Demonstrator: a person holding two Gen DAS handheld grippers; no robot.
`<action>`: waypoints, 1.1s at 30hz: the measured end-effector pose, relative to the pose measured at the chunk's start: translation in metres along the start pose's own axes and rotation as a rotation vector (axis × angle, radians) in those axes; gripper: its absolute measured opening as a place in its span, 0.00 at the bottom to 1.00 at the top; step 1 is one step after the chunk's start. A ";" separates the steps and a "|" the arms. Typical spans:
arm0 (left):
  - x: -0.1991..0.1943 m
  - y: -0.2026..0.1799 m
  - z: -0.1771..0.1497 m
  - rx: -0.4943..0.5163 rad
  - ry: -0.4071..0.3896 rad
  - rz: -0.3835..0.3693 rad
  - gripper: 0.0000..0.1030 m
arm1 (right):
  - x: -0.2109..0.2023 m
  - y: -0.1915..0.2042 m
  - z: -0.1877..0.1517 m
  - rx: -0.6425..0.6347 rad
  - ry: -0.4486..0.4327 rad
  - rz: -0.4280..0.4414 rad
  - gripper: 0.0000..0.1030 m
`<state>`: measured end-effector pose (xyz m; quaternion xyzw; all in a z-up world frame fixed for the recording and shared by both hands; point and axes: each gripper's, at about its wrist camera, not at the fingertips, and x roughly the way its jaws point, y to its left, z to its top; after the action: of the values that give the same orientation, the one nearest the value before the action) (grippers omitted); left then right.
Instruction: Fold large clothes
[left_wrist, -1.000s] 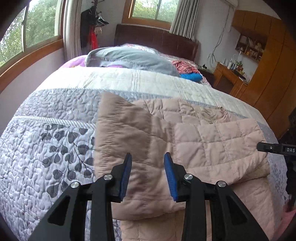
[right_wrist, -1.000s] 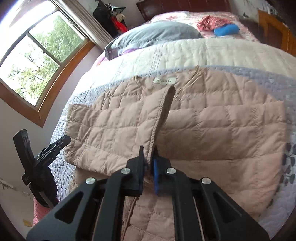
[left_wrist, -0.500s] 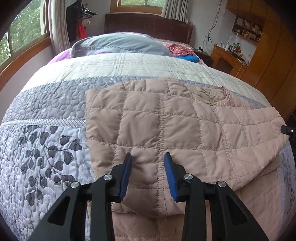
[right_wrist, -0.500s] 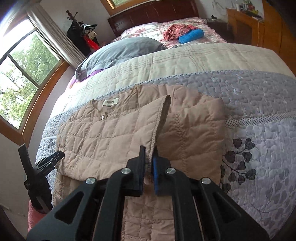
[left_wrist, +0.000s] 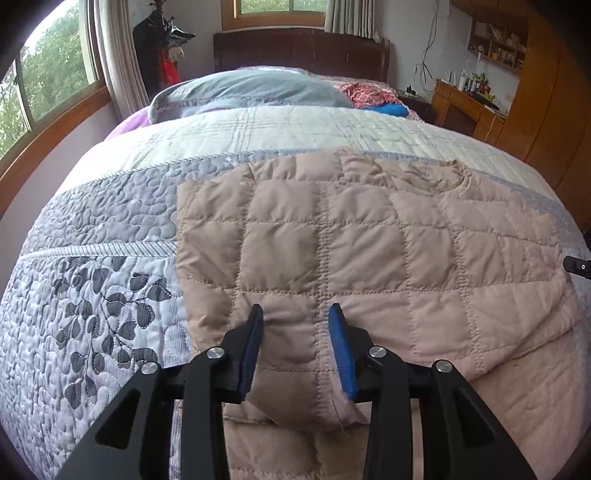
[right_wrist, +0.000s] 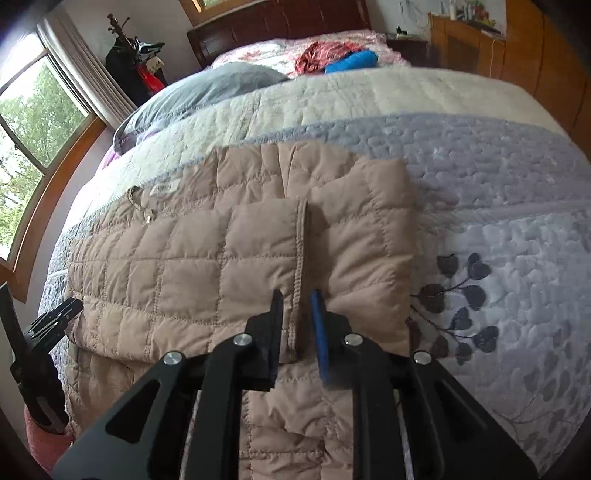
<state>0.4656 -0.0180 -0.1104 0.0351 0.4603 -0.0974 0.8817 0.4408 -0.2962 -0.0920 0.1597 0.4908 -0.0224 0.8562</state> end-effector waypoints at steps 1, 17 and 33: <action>-0.008 -0.003 0.000 -0.002 -0.011 -0.011 0.36 | -0.011 0.003 0.000 -0.011 -0.030 0.009 0.17; 0.018 -0.067 -0.021 0.186 0.027 0.011 0.38 | 0.061 0.082 -0.025 -0.150 0.166 0.118 0.15; 0.076 -0.050 0.069 0.041 0.116 0.015 0.40 | 0.094 0.038 0.054 0.014 0.126 0.094 0.19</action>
<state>0.5529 -0.0877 -0.1318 0.0620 0.5085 -0.0978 0.8532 0.5416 -0.2654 -0.1366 0.1896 0.5356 0.0245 0.8225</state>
